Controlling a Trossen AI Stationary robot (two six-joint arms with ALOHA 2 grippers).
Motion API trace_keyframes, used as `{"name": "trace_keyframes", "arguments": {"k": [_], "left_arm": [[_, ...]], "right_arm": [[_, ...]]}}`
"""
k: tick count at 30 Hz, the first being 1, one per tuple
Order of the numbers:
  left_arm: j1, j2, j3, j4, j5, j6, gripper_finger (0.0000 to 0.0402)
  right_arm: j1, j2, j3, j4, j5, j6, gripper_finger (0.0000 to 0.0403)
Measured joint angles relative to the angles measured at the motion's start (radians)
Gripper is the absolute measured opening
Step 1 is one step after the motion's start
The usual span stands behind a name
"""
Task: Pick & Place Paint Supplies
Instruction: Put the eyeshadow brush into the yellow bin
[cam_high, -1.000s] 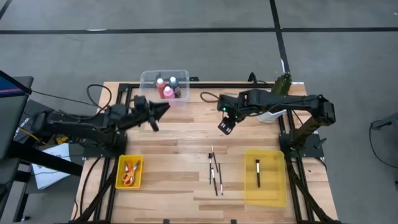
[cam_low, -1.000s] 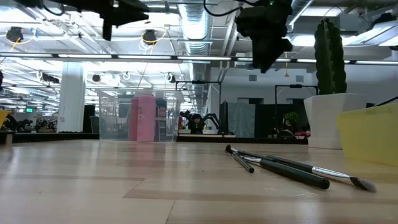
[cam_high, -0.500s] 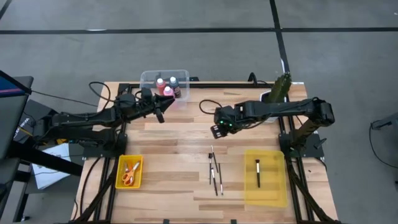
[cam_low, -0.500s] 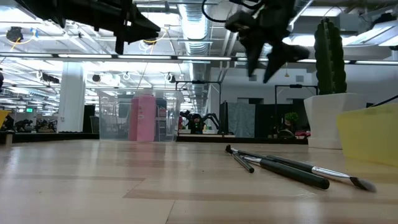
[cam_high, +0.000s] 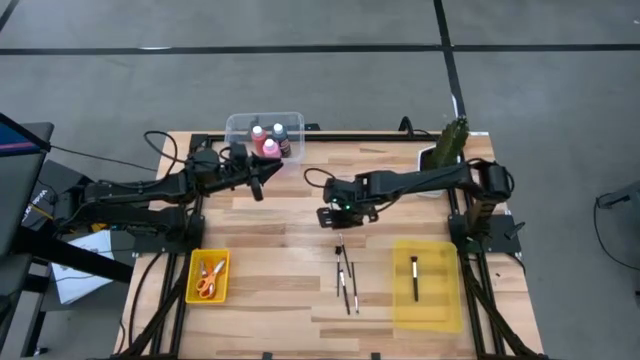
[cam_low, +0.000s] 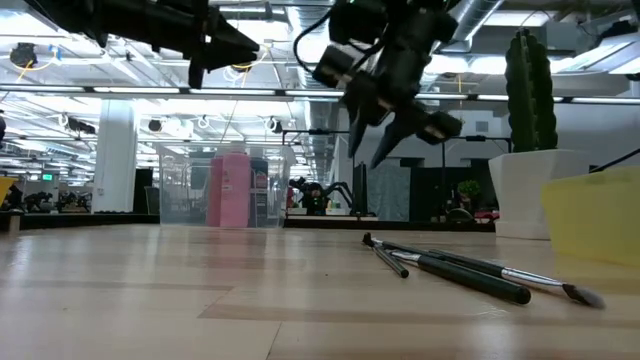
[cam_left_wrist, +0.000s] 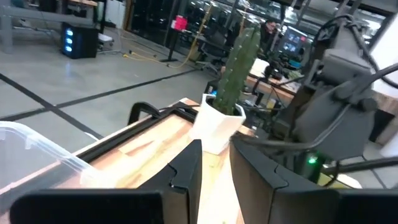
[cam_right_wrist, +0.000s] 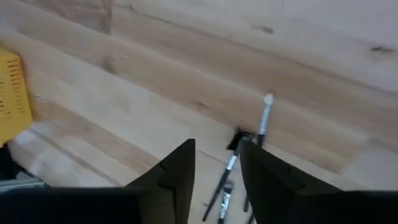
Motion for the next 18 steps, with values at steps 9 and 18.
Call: {"name": "trace_keyframes", "arguments": {"k": [9,18], "left_arm": [[-0.003,0.0,0.0,-0.027,0.06,0.0,0.0076],[-0.003,0.0,0.0,-0.037,0.059,0.0,0.0076]], "right_arm": [[0.017,0.069,0.001,0.004,0.005,0.042,0.0108],[0.019,0.127,0.001,0.025,0.03,0.051,0.0108]]}}
